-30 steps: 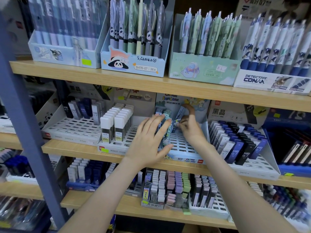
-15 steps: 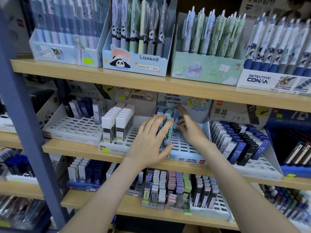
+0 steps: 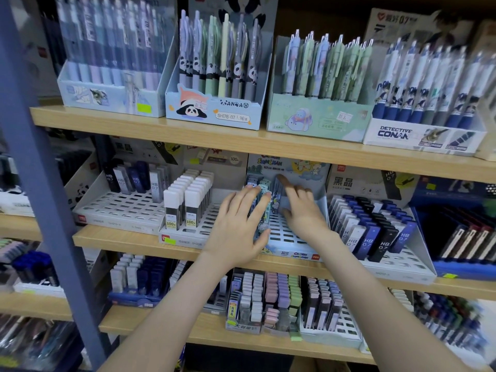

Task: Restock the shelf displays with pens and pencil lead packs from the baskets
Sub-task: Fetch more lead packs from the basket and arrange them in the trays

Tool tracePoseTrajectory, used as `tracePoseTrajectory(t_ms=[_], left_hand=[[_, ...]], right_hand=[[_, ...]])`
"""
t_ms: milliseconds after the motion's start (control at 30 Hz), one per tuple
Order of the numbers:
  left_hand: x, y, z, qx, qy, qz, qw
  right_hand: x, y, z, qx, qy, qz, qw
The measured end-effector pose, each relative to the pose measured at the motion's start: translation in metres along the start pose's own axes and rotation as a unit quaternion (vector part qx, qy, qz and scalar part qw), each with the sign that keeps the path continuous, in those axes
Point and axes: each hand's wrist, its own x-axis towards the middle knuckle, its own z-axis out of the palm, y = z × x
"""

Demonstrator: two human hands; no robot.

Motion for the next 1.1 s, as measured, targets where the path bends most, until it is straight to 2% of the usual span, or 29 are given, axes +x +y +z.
tracePoseTrajectory(t_ms=[133,233,433,533,600,667,733,800,867,967,1033,1100], left_hand=[[0.001,0.002,-0.003,0.026,-0.012,-0.014,0.999],[0.003,0.001,-0.006,0.038,-0.019,-0.012,0.999],[0.003,0.0,-0.008,0.038,-0.018,-0.001,0.999],[-0.003,0.006,-0.007,0.044,0.016,0.0,0.999],[-0.018,0.019,-0.003,0.041,0.065,0.0,0.997],[-0.042,0.042,0.003,0.005,0.114,0.004,0.993],[-0.077,0.071,0.013,-0.05,0.113,0.011,0.992],[-0.116,0.098,0.025,-0.107,0.06,0.018,0.992],[-0.161,0.119,0.045,-0.151,-0.043,0.023,0.987],[-0.225,0.134,0.082,-0.14,-0.23,0.023,0.963],[-0.259,0.139,0.103,-0.129,-0.341,0.016,0.931],[-0.282,0.144,0.12,-0.117,-0.417,0.017,0.901]], right_hand=[[-0.005,-0.002,-0.001,-0.036,0.076,-0.057,0.995],[0.0,0.0,0.001,-0.065,0.054,-0.087,0.993],[0.0,0.003,0.002,-0.021,0.009,-0.082,0.996],[-0.013,-0.004,-0.005,0.095,0.035,-0.055,0.993],[-0.035,-0.01,-0.011,0.203,0.077,-0.006,0.976],[-0.07,-0.013,-0.014,0.247,0.128,-0.007,0.961],[-0.114,-0.012,-0.008,0.258,0.169,-0.042,0.95],[-0.161,-0.003,0.012,0.267,0.183,-0.061,0.944],[-0.209,0.016,0.047,0.26,0.135,-0.053,0.955],[-0.277,0.057,0.118,0.214,-0.058,0.046,0.974],[-0.318,0.087,0.169,0.147,-0.175,0.09,0.969],[-0.352,0.11,0.217,0.08,-0.302,0.1,0.945]])
